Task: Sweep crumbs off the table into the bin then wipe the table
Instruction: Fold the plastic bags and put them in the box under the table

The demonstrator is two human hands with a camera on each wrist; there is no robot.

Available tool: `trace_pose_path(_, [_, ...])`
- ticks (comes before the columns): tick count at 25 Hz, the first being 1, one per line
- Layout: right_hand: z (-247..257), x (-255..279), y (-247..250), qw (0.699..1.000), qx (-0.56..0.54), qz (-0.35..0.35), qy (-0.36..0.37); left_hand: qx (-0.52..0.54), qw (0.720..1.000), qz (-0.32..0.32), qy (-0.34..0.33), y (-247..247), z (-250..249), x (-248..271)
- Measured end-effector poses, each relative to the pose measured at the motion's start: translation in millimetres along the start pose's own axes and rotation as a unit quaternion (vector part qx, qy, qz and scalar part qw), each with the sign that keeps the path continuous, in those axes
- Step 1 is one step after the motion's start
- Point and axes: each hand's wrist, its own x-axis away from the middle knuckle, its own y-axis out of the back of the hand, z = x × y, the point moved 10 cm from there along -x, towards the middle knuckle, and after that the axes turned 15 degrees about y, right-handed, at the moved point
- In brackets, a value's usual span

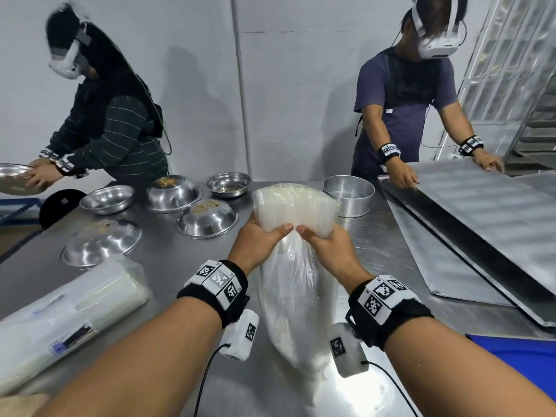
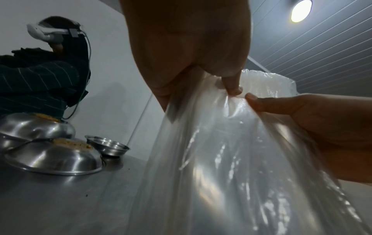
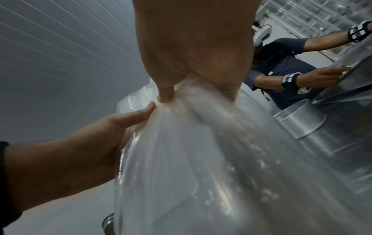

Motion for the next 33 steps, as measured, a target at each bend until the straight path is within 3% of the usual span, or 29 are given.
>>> trace_pose_path(5, [41, 18, -29, 0.999, 0.002, 0.036, 0.016, 0.009, 1.0, -0.017, -0.002, 44, -8, 41])
trace_pose_path(13, [117, 67, -96, 0.984, -0.036, 0.157, 0.08, 0.002, 0.985, -0.172, 0.02, 132, 4, 154])
trace_pose_path(21, [201, 180, -215, 0.939, -0.152, 0.3, 0.075, 0.032, 0.946, -0.314, 0.07, 251, 51, 318])
trace_pose_path(27, [273, 274, -300, 0.899, -0.193, 0.388, 0.068, -0.03, 0.904, -0.415, 0.101, 340, 81, 437])
trace_pose_path(33, [315, 378, -376, 0.877, -0.192, 0.436, 0.058, -0.007, 0.893, -0.437, 0.107, 403, 130, 539])
